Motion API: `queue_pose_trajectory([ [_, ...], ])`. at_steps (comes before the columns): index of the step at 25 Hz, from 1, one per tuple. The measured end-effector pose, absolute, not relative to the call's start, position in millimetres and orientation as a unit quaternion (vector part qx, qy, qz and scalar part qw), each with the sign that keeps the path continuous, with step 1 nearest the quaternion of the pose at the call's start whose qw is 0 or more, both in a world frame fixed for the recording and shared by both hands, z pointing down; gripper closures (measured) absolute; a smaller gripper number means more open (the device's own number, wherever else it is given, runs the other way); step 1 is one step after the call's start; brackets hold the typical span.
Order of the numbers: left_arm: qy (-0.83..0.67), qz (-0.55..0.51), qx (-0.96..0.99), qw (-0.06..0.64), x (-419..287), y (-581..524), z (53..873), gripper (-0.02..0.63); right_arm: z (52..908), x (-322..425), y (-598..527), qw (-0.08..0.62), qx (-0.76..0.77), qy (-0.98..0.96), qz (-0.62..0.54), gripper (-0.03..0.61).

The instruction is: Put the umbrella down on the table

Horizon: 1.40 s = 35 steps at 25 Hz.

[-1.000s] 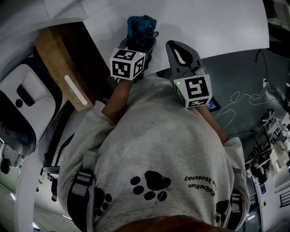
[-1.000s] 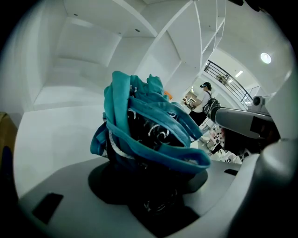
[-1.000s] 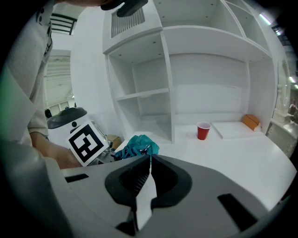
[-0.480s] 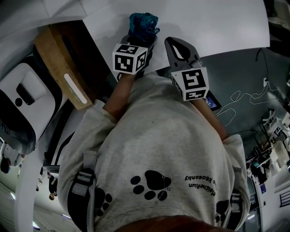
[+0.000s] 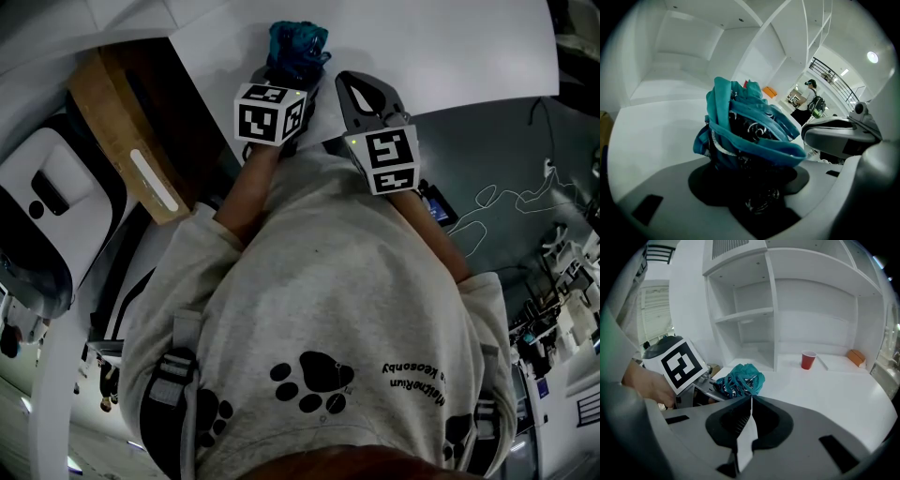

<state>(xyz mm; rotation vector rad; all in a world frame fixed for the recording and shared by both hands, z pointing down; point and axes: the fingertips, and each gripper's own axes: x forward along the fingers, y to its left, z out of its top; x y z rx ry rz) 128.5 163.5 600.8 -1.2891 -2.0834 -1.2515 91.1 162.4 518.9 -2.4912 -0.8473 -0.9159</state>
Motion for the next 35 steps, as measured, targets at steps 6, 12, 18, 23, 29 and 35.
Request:
queue_pose_trajectory([
  [6, -0.741, -0.454, -0.452, 0.2, 126, 163, 606, 0.36, 526, 89, 160, 0.181, -0.876, -0.297, -0.334, 0.545],
  [12, -0.74, -0.451, -0.449, 0.218, 124, 162, 605, 0.36, 527, 89, 159, 0.18, -0.875, -0.297, -0.338, 0.545],
  [18, -0.739, -0.439, -0.442, 0.258, 117, 160, 608, 0.329, 527, 88, 160, 0.181, -0.875, -0.297, -0.337, 0.545],
  [23, -0.734, -0.426, -0.45, 0.277, 120, 161, 604, 0.293, 525, 88, 160, 0.179, -0.875, -0.299, -0.335, 0.545],
  [29, -0.739, -0.421, -0.441, 0.287, 114, 159, 596, 0.258, 521, 82, 158, 0.179, -0.877, -0.3, -0.329, 0.545],
  [35, -0.74, -0.424, -0.441, 0.281, 114, 154, 582, 0.247, 514, 80, 154, 0.174, -0.882, -0.298, -0.32, 0.545],
])
